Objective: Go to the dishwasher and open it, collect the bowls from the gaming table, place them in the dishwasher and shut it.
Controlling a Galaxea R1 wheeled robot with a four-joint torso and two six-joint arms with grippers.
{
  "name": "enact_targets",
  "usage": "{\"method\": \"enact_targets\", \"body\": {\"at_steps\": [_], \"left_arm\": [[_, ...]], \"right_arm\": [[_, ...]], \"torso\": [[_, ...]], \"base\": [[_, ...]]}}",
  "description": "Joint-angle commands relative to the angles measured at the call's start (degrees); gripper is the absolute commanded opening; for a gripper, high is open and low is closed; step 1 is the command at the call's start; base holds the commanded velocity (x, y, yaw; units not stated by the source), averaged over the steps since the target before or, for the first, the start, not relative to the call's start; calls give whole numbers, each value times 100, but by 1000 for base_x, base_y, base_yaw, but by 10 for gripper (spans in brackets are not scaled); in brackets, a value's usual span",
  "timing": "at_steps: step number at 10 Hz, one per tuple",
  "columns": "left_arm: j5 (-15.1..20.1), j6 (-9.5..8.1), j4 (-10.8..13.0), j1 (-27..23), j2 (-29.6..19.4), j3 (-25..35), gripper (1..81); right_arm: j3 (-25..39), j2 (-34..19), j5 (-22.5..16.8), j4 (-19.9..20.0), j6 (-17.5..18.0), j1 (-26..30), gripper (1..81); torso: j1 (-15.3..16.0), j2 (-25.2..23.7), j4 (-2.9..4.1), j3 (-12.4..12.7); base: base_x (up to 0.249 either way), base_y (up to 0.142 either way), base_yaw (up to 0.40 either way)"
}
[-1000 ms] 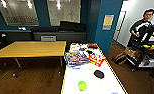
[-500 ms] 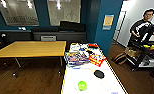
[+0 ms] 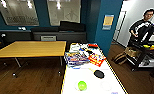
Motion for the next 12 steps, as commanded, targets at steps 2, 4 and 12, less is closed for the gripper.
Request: {"method": "enact_targets", "body": {"at_steps": [2, 4, 12], "left_arm": [[580, -13, -68, -858, -81, 424, 811], [871, -66, -383, -1315, 105, 398, 811], [1266, -699, -789, -2854, -133, 303, 811]], "right_arm": [[-425, -57, -5, -224, -9, -357, 10], [-603, 216, 5, -347, -9, -445, 10], [-700, 507, -100, -427, -1, -199, 10]], "torso": [[0, 0, 0, 0], [0, 0, 0, 0], [2, 2, 0, 0]], "base": [[0, 0, 0], [0, 0, 0], [0, 0, 0]]}}
